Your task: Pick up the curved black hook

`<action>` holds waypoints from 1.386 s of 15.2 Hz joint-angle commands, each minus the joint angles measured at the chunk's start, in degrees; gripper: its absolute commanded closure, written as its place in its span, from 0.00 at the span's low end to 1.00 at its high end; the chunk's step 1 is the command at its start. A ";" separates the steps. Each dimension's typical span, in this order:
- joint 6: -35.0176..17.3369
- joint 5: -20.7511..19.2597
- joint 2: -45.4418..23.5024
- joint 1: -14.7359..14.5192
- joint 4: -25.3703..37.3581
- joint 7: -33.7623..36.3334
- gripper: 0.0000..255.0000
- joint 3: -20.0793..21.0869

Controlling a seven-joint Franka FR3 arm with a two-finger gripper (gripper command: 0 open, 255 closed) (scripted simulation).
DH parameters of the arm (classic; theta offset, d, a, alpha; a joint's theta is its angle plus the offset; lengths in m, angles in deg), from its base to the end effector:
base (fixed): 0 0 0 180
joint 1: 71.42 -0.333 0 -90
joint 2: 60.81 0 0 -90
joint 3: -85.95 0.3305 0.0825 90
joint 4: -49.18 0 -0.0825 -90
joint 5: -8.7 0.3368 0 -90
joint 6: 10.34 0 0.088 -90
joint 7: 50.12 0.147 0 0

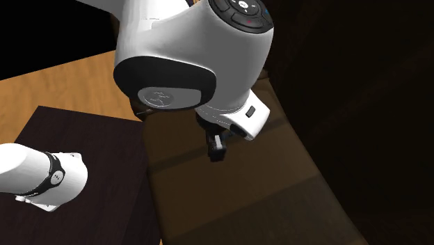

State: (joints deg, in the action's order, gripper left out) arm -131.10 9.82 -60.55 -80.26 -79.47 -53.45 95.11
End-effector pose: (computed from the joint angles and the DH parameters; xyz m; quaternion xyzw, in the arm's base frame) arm 0.4407 0.1449 0.3620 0.9815 0.1792 -0.0670 0.0009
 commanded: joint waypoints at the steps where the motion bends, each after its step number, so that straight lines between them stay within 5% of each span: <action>1: -2.25 -0.87 -4.15 -0.65 1.94 0.08 0.00 0.65; 13: -7.69 -7.89 -29.30 -6.22 21.36 0.79 0.00 2.16; 21: -11.80 -8.86 -33.47 -6.72 21.37 1.36 0.00 1.48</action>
State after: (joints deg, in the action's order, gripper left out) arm -142.44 1.08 -93.49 -86.92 -58.19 -52.15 96.68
